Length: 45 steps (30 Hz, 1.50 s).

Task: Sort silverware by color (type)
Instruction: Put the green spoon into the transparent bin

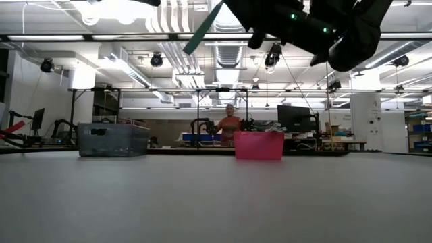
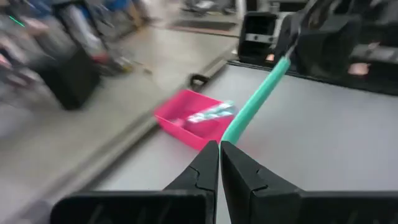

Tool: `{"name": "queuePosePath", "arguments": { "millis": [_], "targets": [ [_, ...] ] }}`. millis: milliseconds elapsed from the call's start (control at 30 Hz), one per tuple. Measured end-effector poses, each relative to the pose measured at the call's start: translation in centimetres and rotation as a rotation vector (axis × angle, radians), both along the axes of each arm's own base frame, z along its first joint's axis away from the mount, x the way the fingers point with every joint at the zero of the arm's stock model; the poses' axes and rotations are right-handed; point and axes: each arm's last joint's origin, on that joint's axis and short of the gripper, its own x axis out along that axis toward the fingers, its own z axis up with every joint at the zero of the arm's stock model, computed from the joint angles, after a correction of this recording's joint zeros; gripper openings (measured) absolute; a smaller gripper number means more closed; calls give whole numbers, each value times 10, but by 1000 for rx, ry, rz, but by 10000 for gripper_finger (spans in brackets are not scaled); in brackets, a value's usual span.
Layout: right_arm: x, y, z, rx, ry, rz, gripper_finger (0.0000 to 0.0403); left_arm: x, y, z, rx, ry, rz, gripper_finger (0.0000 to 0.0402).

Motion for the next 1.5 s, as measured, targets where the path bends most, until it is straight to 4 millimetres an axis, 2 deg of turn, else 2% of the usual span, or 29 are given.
{"name": "queuePosePath", "arguments": {
  "millis": [267, 433, 533, 667, 833, 1000, 1133, 1267, 1500],
  "targets": [
    [-8, -6, 22, 72, -90, -173, 8, 35, -13, -4, 266, 141, 110, 0],
    [-8, -11, 20, 121, -90, -160, 8, 55, -19, -4, 398, 157, 260, 0],
    [-8, -13, 19, 157, -88, -144, 8, 66, -23, -6, 430, 169, 291, 8],
    [-9, -13, 19, 177, -99, -131, 8, 83, -30, -21, 466, 210, 297, 35],
    [-9, -13, 20, 198, -107, -117, 8, 100, -33, -51, 571, 282, 361, 86],
    [-9, -13, 22, 203, -122, -113, 8, 112, -26, -62, 610, 291, 435, 147],
    [-8, -13, 24, 205, -131, -110, 8, 116, -16, -63, 603, 299, 464, 175],
    [-8, -12, 24, 209, -127, -45, 8, 116, -9, -59, 597, 314, 471, 179],
    [-8, -14, 24, 235, -131, -27, 9, 116, -9, -51, 518, 404, 283, 165]
  ]
}}
